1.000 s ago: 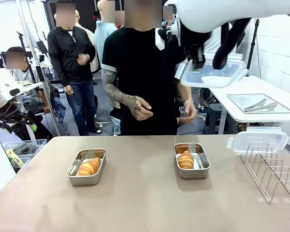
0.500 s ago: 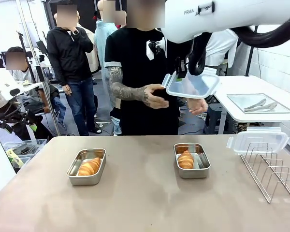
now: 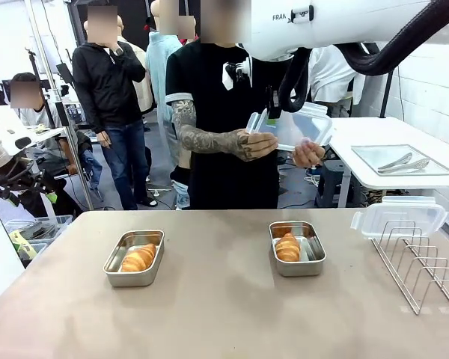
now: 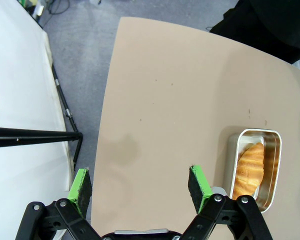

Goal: Place the bread in airtight containers.
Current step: Pick up one Airtight Container lid and hand it to the human.

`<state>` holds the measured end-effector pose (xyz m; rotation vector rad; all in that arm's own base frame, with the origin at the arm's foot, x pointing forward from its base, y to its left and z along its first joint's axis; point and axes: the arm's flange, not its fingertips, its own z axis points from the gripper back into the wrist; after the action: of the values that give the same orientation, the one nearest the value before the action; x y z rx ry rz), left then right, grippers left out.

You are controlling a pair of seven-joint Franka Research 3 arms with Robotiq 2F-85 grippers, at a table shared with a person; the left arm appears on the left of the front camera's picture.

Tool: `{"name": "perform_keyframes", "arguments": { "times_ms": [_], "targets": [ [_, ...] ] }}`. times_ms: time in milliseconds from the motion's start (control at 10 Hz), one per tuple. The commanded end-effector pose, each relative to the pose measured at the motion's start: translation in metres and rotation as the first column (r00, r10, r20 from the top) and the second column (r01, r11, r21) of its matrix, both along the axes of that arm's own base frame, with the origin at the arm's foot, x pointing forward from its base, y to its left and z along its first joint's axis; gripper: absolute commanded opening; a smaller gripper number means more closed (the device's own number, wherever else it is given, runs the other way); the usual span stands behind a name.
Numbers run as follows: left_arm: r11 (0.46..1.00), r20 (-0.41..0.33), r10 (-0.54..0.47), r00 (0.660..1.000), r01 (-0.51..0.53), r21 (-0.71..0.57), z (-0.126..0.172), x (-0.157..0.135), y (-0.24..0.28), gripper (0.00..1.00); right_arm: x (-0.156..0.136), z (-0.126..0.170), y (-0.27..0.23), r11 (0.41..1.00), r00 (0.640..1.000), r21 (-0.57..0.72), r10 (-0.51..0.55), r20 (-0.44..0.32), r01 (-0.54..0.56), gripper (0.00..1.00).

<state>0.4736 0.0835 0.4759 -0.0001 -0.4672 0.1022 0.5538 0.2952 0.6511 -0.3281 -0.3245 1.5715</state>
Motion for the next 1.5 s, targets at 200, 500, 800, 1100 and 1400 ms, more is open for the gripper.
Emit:
{"name": "perform_keyframes", "arguments": {
  "times_ms": [200, 500, 800, 1100, 1400],
  "targets": [
    [1.000, 0.001, 0.006, 1.000, -0.006, -0.001, 0.001, -0.001, 0.001, 1.00, -0.011, 0.020, 0.000, 1.000, 0.995, 0.026, 0.001, -0.102, 0.002, 0.22],
    [1.000, 0.001, 0.006, 1.000, -0.006, -0.001, 0.001, -0.001, 0.001, 1.00, -0.045, 0.032, -0.008, 1.000, 0.997, 0.017, 0.001, -0.078, 0.000, 0.82],
    [1.000, 0.001, 0.006, 1.000, -0.006, -0.001, 0.001, -0.001, 0.001, 1.00, -0.085, 0.037, -0.046, 0.999, 0.995, -0.003, -0.039, -0.092, 0.039, 1.00],
    [1.000, 0.001, 0.006, 1.000, -0.006, -0.001, 0.001, -0.001, 0.001, 1.00, -0.122, 0.004, -0.116, 0.994, 0.985, 0.000, -0.105, -0.140, 0.106, 1.00],
    [1.000, 0.001, 0.006, 1.000, -0.006, -0.001, 0.001, -0.001, 0.001, 1.00, -0.128, -0.028, -0.183, 0.984, 0.969, 0.060, -0.150, -0.196, 0.165, 1.00]
  ]
}}
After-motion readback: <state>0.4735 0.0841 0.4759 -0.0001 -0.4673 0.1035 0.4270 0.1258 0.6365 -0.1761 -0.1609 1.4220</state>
